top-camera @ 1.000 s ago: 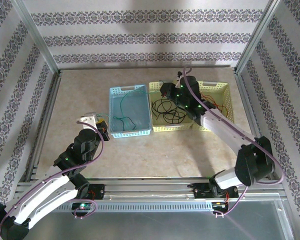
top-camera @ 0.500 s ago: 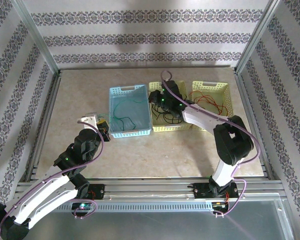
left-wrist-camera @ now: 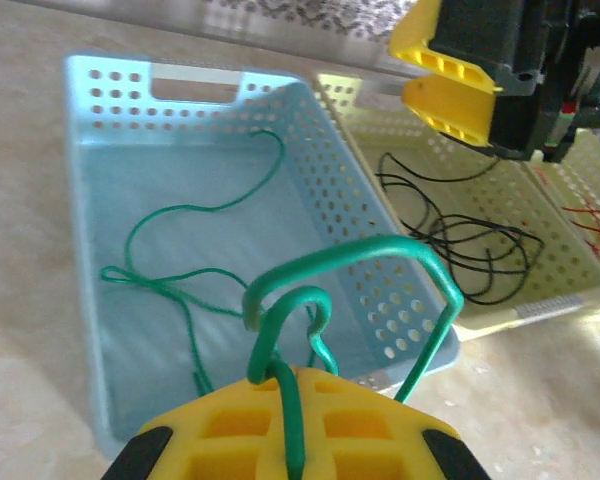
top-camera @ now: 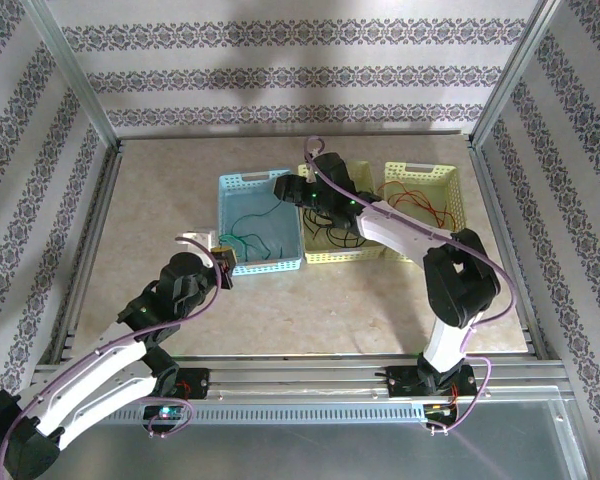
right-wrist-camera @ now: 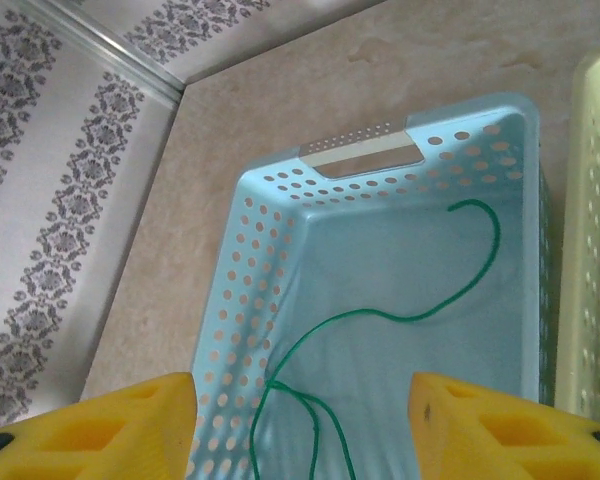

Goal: Untangle the cables

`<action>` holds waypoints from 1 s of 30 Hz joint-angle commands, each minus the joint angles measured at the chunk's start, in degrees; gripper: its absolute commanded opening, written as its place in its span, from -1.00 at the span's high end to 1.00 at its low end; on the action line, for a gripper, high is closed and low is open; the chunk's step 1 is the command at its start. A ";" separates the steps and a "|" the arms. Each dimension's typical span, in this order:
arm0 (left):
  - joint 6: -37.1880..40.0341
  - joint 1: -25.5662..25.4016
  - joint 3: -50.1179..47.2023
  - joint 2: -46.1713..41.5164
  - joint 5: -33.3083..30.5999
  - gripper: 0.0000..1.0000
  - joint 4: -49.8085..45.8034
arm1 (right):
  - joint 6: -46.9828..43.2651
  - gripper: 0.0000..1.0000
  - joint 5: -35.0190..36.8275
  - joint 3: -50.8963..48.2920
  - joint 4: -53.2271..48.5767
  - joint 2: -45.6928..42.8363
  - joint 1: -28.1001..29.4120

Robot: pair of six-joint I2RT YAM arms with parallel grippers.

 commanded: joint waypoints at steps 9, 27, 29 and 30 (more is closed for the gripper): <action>2.54 0.56 1.85 2.65 15.99 1.00 10.96 | -6.25 -0.11 -30.90 -12.28 1.47 -17.26 2.95; 1.07 0.48 3.83 6.18 23.49 1.00 14.15 | -8.37 0.85 -24.71 -13.99 -0.64 -18.48 7.41; 1.02 0.48 3.50 5.86 23.09 1.00 13.96 | -8.15 1.00 -21.42 -15.27 -0.59 -19.86 6.35; 0.95 0.48 3.25 5.64 22.83 1.00 13.96 | -7.70 1.00 -19.62 -15.99 -0.63 -20.68 5.64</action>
